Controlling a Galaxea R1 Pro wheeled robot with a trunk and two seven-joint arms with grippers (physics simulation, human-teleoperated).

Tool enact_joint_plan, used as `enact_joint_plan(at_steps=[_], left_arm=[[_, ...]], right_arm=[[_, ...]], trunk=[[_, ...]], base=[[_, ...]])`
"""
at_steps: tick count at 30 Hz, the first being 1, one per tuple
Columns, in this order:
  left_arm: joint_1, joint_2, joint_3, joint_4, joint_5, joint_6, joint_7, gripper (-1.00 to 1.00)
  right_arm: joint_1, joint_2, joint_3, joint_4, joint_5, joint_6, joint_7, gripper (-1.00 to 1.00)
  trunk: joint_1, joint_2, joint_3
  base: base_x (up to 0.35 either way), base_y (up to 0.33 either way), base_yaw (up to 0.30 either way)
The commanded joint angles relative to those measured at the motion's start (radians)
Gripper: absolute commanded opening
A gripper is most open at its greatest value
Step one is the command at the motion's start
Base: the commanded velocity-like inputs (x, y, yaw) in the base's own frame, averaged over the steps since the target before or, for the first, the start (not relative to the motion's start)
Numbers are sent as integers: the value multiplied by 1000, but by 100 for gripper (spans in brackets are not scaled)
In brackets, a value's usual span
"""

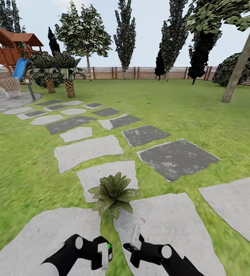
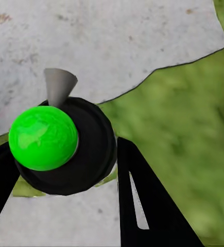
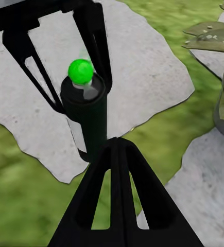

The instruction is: Pick up the pesticide atomizer in the garden and spray insectifuge to fully cover both potted plants in the garden.

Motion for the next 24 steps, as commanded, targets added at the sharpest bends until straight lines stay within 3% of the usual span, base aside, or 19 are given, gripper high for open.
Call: enact_joint_plan(at_steps=[1, 9, 24], left_arm=[[0, -4, -6, -1, -9, -6, 0, -100], [-3, -48, -17, -3, -10, -5, 0, -100], [-2, -55, -17, -17, -6, -8, 27, -100]], right_arm=[[0, 0, -1, 0, 11, -6, -1, -100], [0, 0, -1, 0, 12, -6, -2, -100], [0, 0, -1, 0, 12, -6, -2, -100]], trunk=[[0, 0, -1], [0, 0, -1], [0, 0, -1]], base=[[0, 0, 0], [0, 0, 0], [0, 0, 0]])
